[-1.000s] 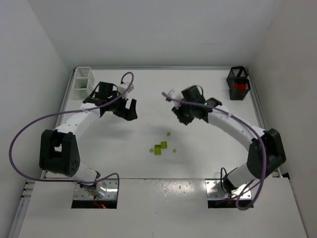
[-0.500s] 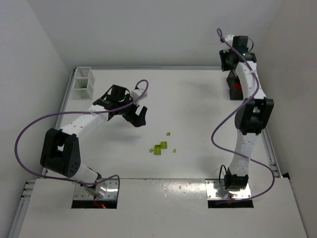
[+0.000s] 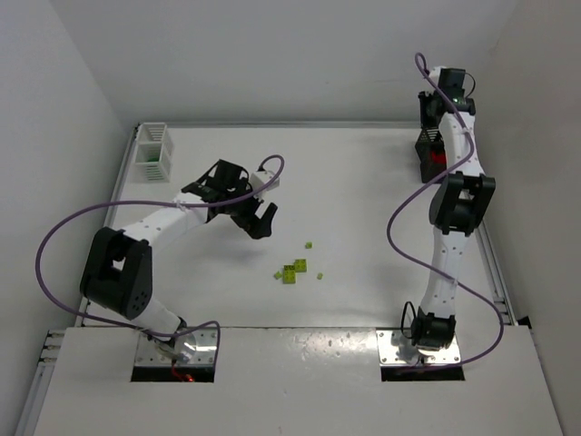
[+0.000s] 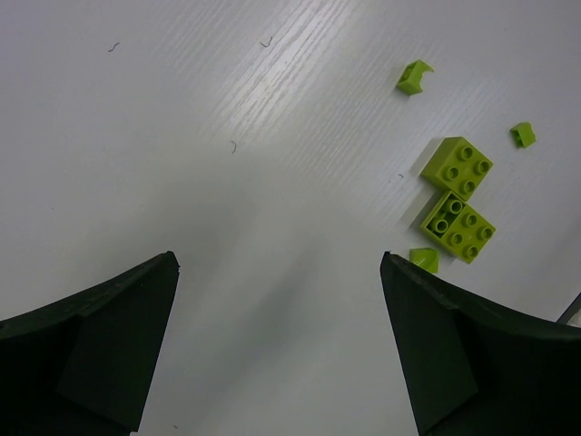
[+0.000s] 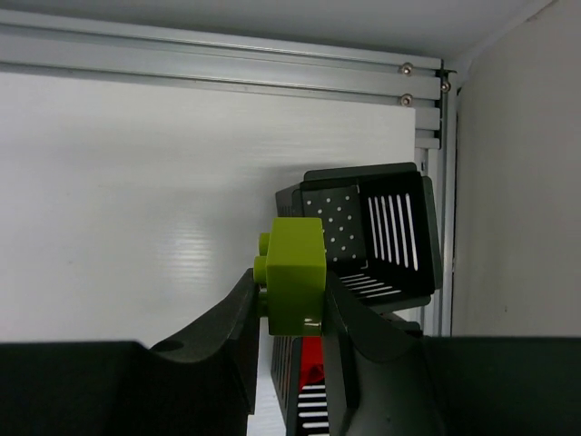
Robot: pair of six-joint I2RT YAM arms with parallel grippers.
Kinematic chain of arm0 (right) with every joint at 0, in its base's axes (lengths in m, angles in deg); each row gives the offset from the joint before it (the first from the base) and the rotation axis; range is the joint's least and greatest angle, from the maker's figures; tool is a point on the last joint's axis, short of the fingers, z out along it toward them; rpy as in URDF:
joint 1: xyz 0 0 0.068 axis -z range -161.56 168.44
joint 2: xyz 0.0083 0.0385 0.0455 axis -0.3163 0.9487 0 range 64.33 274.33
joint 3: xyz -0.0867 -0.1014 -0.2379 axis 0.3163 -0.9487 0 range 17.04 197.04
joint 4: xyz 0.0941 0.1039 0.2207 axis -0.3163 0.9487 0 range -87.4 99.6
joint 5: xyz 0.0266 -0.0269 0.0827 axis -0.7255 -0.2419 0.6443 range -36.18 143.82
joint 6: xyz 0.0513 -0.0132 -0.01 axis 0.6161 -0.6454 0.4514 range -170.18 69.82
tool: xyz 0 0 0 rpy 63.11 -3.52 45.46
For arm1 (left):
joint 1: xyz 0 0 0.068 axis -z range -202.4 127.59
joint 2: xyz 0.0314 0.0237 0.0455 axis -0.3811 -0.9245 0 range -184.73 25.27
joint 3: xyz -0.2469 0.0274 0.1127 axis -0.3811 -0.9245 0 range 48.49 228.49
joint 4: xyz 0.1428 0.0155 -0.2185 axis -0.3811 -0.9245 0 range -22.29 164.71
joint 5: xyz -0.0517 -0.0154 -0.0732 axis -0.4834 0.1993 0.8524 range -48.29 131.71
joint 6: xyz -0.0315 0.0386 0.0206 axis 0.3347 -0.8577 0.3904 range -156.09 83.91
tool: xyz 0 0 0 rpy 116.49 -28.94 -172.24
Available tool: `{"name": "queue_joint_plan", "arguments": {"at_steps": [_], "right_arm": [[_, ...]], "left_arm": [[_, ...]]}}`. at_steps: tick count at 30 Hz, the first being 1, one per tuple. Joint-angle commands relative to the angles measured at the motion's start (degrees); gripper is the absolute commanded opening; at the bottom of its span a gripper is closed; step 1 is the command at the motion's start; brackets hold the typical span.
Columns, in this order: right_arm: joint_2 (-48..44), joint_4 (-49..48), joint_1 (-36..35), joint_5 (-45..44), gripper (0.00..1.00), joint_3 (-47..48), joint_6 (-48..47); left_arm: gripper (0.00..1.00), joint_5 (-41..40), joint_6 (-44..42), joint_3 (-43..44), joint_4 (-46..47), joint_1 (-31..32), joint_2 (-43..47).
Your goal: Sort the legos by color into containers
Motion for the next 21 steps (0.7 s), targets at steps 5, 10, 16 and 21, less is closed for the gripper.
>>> {"name": "queue_joint_plan", "arguments": {"at_steps": [5,10,16,21], "right_arm": [[3.0,-5.2,1.5,-7.2,0.0,3.7,1.7],[3.6,-5.8,2.0,-8.9,0.06,3.7,1.7],[4.2,-6.3,2.6,-9.4,0.41,3.7,1.7],[2.2,-3.1,2.6,-3.1,0.56,3.7,3.0]], "left_arm": [[1.0,0.0,-0.8,0.3,0.8,2.2,-1.1],[1.0,-1.3,-1.3,0.3,0.8,4.1,-1.1],[1.0,-1.8,-1.3,0.3,0.8,4.1,-1.1],[1.0,-3.1,-1.3,0.3,0.8,4.1,-1.1]]}}
